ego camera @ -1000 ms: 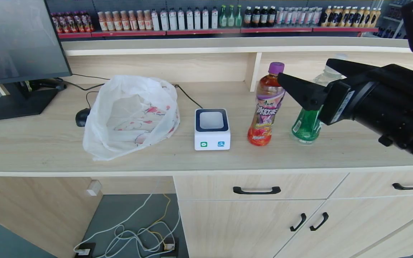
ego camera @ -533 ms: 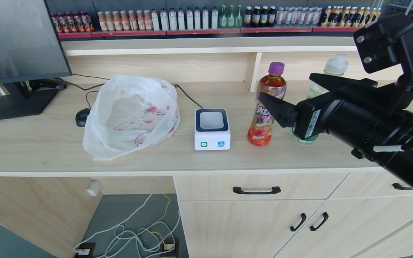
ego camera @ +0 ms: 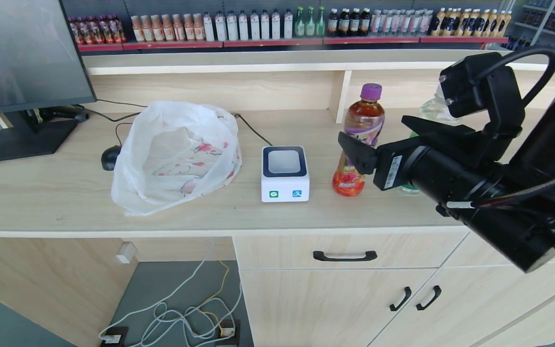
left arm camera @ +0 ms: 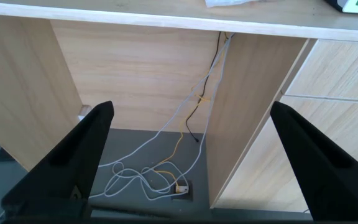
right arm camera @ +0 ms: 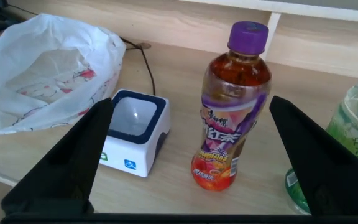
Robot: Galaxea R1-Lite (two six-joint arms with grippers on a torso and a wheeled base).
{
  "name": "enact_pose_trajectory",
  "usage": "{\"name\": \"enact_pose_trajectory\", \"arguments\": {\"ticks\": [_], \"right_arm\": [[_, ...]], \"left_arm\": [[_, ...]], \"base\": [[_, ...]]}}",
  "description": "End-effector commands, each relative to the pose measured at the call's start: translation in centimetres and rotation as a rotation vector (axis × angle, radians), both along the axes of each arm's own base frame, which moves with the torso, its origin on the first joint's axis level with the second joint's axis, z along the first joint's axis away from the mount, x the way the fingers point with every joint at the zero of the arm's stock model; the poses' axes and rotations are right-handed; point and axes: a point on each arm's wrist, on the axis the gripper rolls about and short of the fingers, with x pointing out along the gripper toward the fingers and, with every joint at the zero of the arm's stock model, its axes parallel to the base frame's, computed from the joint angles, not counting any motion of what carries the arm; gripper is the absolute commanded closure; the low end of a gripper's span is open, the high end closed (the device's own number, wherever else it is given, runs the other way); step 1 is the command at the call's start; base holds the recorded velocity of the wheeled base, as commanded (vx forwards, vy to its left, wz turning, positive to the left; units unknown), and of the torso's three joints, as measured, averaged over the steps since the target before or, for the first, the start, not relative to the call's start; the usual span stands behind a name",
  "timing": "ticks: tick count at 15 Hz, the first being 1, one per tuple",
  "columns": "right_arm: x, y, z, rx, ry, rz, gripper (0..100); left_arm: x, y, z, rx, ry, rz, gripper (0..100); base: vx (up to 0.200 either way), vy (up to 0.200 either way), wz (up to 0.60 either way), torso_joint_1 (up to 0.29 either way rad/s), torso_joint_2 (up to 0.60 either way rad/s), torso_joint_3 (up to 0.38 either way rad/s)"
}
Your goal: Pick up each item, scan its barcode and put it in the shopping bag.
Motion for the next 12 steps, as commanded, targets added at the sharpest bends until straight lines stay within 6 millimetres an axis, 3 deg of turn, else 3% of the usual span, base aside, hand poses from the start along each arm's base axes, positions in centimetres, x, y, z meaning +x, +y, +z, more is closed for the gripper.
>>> {"name": "enact_pose_trajectory", "arguments": {"ticks": [1, 12], "right_arm": [[2.0, 0.5, -1.9, -0.01, 0.015, -0.031, 0], [4.8, -0.3, -4.0, 0.068, 0.062, -0.094, 0]], "left_arm": [[0.0, 0.0, 0.0, 0.001, -0.001, 0.0, 0], [0.0, 0.0, 0.0, -0.001, -0.001, 0.001, 0]], "base": [[0.0, 0.0, 0.0, 0.0, 0.0, 0.0], [0.0, 0.0, 0.0, 0.0, 0.0, 0.0]]}}
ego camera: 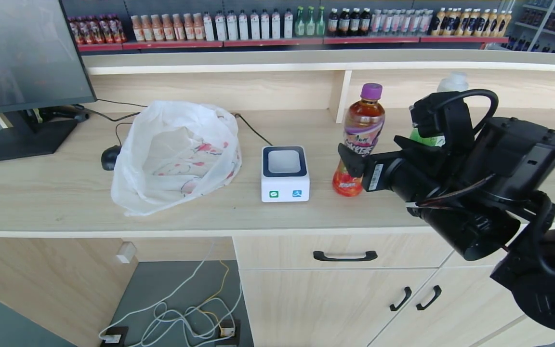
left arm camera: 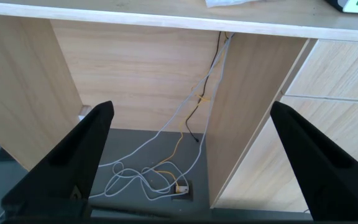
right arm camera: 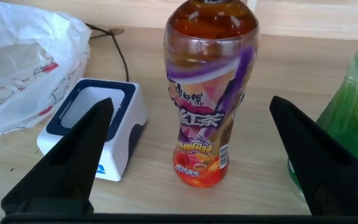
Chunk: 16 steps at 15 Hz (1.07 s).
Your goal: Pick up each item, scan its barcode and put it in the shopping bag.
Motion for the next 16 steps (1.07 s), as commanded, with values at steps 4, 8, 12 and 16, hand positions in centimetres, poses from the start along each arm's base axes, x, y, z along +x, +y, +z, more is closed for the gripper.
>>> {"name": "enact_pose_trajectory", "arguments": {"ticks": [4, 8, 12, 16], "right_arm": [[1.7, -0.2, -1.6, -0.011, 0.029, -0.031, 0], [3.8, 0.2, -3.6, 0.013, -0.004, -0.055, 0], [4.7, 0.3, -4.4, 0.023, -0.021, -0.068, 0], [5.5, -0.2, -4.9, -0.006, -0.015, -0.069, 0]], "left_arm": [[0.0, 0.0, 0.0, -0.001, -0.001, 0.001, 0], [0.0, 0.0, 0.0, -0.001, -0.001, 0.0, 0], [0.0, 0.0, 0.0, -0.001, -0.001, 0.001, 0], [0.0, 0.0, 0.0, 0.001, -0.001, 0.001, 0]], "base": [[0.0, 0.0, 0.0, 0.0, 0.0, 0.0], [0.0, 0.0, 0.0, 0.0, 0.0, 0.0], [0.0, 0.0, 0.0, 0.0, 0.0, 0.0], [0.0, 0.0, 0.0, 0.0, 0.0, 0.0]]}}
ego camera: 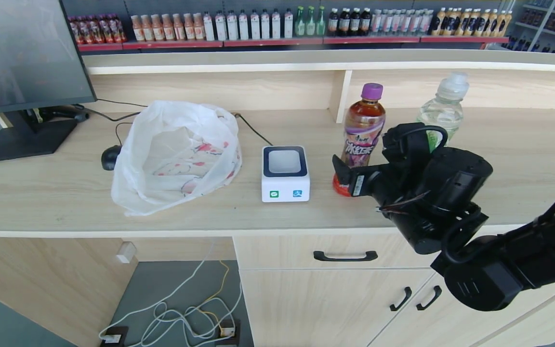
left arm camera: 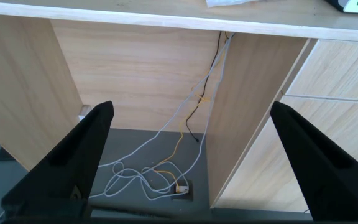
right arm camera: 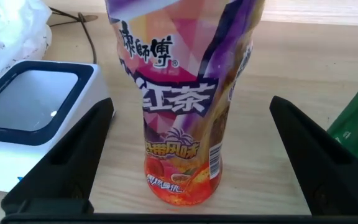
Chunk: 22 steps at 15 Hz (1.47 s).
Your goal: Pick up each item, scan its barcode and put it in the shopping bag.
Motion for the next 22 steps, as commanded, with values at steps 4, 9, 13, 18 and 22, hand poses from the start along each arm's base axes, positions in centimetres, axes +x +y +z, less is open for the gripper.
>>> {"name": "enact_pose_trajectory", "arguments": {"ticks": [4, 9, 13, 18, 22], "right_arm": [[1.7, -0.3, 0.0, -0.018, -0.022, -0.005, 0], [2.2, 0.0, -0.2, -0.027, -0.026, -0.006, 0], [2.8, -0.4, 0.4, -0.026, -0.048, -0.026, 0], [3.2, -0.3, 0.4, -0.023, -0.055, -0.026, 0], [3.5, -0.1, 0.5, -0.02, -0.063, -0.026, 0]], "left_arm": [[0.0, 0.0, 0.0, -0.001, -0.001, 0.001, 0], [0.0, 0.0, 0.0, -0.001, -0.001, 0.001, 0], [0.0, 0.0, 0.0, -0.001, -0.001, 0.001, 0], [0.0, 0.0, 0.0, -0.001, -0.001, 0.0, 0], [0.0, 0.0, 0.0, -0.001, -0.001, 0.001, 0]], "base": [[0.0, 0.0, 0.0, 0.0, 0.0, 0.0], [0.0, 0.0, 0.0, 0.0, 0.0, 0.0], [0.0, 0.0, 0.0, 0.0, 0.0, 0.0], [0.0, 0.0, 0.0, 0.0, 0.0, 0.0], [0.0, 0.0, 0.0, 0.0, 0.0, 0.0]]}}
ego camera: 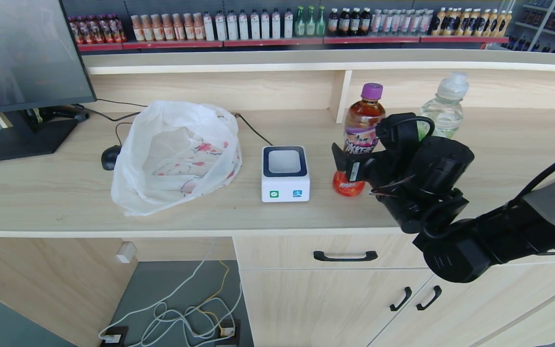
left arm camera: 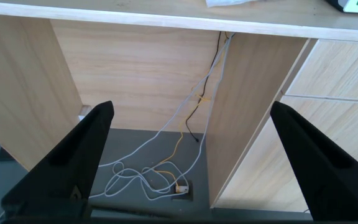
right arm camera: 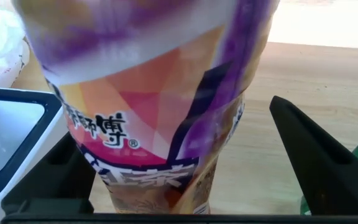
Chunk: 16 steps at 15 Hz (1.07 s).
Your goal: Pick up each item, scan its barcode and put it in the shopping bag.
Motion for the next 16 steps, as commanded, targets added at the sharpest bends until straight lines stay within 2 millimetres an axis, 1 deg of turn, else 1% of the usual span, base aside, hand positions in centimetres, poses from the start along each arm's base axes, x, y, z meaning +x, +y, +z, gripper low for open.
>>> {"name": "enact_pose_trajectory", "arguments": {"ticks": [1, 7, 8, 16], "right_arm": [[0.18, 0.13, -0.15, -0.001, 0.001, 0.001, 0], [0.16, 0.18, -0.1, 0.001, -0.002, 0.002, 0], [0.16, 0.18, -0.1, 0.001, -0.002, 0.002, 100], [-0.19, -0.01, 0.81, 0.017, -0.031, 0.001, 100]], "left_arm": [[0.0, 0.0, 0.0, -0.001, -0.001, -0.001, 0], [0.0, 0.0, 0.0, -0.001, -0.001, 0.001, 0], [0.0, 0.0, 0.0, -0.001, -0.001, -0.001, 0], [0.0, 0.0, 0.0, 0.001, -0.001, 0.001, 0]], "base": [[0.0, 0.0, 0.0, 0.0, 0.0, 0.0], [0.0, 0.0, 0.0, 0.0, 0.0, 0.0], [0.0, 0.0, 0.0, 0.0, 0.0, 0.0], [0.0, 0.0, 0.0, 0.0, 0.0, 0.0]]}}
